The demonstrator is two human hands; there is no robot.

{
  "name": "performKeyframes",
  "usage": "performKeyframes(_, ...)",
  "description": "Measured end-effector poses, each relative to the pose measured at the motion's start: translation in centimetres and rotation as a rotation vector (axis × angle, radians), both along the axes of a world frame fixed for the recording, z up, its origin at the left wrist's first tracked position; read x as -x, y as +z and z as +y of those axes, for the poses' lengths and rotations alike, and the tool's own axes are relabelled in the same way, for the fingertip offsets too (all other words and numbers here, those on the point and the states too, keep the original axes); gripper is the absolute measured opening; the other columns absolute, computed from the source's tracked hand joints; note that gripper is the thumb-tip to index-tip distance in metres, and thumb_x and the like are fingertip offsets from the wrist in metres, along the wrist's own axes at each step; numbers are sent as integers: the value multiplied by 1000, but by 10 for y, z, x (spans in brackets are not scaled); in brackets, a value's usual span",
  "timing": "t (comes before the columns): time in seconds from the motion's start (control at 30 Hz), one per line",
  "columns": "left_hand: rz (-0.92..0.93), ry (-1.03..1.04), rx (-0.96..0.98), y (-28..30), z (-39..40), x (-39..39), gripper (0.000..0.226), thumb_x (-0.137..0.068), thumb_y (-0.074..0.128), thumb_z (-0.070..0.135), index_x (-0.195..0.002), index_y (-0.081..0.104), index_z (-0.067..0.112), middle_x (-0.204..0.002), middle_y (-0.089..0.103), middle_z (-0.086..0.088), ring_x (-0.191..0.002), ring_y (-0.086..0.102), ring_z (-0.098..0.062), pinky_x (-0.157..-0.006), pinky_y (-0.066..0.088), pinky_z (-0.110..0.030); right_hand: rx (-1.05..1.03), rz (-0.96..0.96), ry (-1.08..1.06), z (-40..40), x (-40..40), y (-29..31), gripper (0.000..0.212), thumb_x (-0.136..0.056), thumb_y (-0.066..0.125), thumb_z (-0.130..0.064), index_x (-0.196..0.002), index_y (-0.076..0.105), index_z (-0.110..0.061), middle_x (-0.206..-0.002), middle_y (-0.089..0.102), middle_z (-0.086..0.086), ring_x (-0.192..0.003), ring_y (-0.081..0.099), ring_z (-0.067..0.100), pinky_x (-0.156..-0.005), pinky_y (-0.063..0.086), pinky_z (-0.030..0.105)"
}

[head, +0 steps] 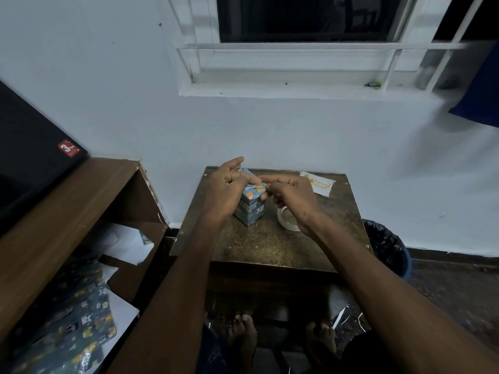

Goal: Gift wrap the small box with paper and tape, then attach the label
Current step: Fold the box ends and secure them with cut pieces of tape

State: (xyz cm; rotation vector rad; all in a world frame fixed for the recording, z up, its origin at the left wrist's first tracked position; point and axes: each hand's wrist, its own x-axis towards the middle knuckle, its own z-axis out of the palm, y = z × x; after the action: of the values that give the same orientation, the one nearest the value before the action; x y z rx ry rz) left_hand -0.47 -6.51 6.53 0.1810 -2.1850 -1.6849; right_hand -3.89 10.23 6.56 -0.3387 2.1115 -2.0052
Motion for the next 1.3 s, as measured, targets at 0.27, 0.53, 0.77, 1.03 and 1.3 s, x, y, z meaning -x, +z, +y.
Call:
performKeyframes(0.27, -8, -4, -7, -3, 0, 2, 23, -92, 68, 14, -87, 87, 25, -148, 60, 13, -132, 53, -3, -92, 45, -18, -27, 22, 10, 2, 2, -2, 33, -87, 64, -2, -109, 82, -17, -82, 77, 17, -63, 54, 8, -54, 43, 20)
performKeyframes(0.53, -19, -7, -131, 1, 1, 2, 36, -74, 75, 27, -106, 85, 15, -145, 63, 11, -119, 60, 6, -74, 50, -8, -43, 46, 26, 4, 2, -2, 35, -90, 61, -3, -114, 81, -19, -81, 77, 14, -67, 56, 9, -55, 44, 19)
performKeyframes(0.77, -30, 24, 8, -4, -1, 5, 19, -88, 74, 15, -84, 87, 28, -146, 61, 13, -129, 56, -4, -88, 46, -20, -44, 59, 40, 3, 1, -2, 35, -92, 59, -3, -116, 80, -17, -82, 78, 15, -68, 57, 9, -55, 46, 17)
performKeyframes(1.03, -25, 3, -64, 0, 1, 3, 19, -78, 70, 26, -87, 87, 23, -144, 63, 13, -123, 59, 1, -84, 46, -14, -45, 93, 30, 2, 0, -2, 37, -86, 65, 5, -113, 81, -13, -76, 76, 9, -57, 56, 1, -51, 45, 14)
performKeyframes(1.3, -45, -25, -121, 1, 1, 2, 27, -62, 71, 30, -83, 86, 23, -139, 67, 15, -109, 65, 5, -81, 50, -21, -72, 91, 17, 3, 3, -3, 40, -81, 70, 5, -115, 80, -14, -76, 76, -2, -59, 58, 2, -52, 46, 15)
